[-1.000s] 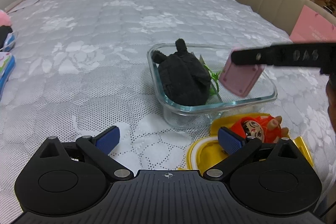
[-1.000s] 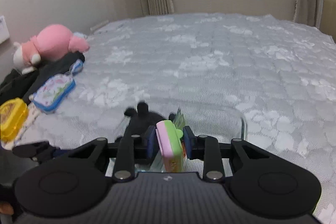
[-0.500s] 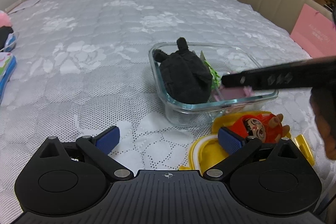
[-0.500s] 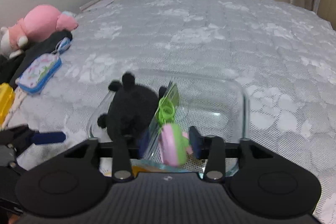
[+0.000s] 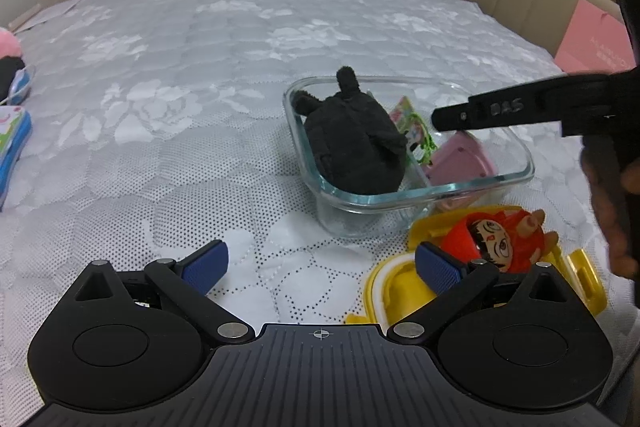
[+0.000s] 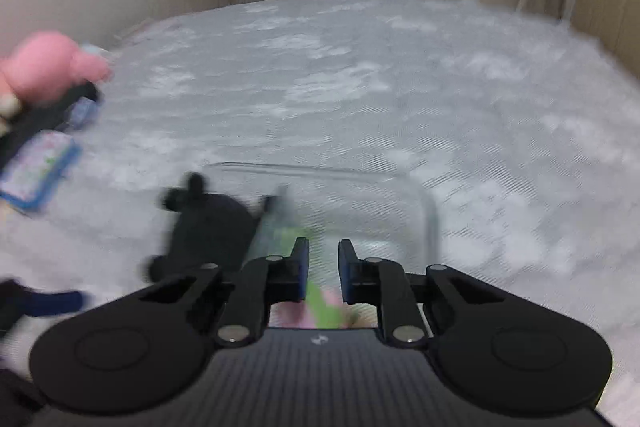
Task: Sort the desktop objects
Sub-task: 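Lower the pink-and-green toy into the glass container and open the right tool, then grasp the red-hooded doll with the right tool and lift it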
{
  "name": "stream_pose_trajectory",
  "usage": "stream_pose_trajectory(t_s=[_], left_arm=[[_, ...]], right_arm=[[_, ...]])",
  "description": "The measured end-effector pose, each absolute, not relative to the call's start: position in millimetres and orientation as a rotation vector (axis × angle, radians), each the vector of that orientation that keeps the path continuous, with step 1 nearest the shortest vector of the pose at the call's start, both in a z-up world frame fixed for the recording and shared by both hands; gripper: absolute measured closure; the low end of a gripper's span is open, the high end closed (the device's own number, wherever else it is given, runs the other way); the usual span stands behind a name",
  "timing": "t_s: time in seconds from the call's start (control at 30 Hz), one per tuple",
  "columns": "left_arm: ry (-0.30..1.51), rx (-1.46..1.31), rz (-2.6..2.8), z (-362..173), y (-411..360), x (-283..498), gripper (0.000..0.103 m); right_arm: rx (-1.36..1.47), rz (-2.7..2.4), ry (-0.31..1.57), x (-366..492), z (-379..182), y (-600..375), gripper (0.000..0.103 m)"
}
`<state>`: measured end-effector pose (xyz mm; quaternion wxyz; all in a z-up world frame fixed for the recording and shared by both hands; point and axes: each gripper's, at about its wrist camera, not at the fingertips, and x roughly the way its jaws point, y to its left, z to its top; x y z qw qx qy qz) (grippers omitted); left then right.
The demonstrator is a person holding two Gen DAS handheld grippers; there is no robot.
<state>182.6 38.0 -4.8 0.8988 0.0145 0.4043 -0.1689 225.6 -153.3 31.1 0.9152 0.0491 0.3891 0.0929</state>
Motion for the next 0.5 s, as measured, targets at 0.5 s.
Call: stream_pose_trajectory(t_s=[0.5], left_arm=[[0.835, 0.032, -0.343, -4, 39, 181, 0.001]], right_arm=[[0.173, 0.296, 0.758, 195, 56, -165, 0.075]])
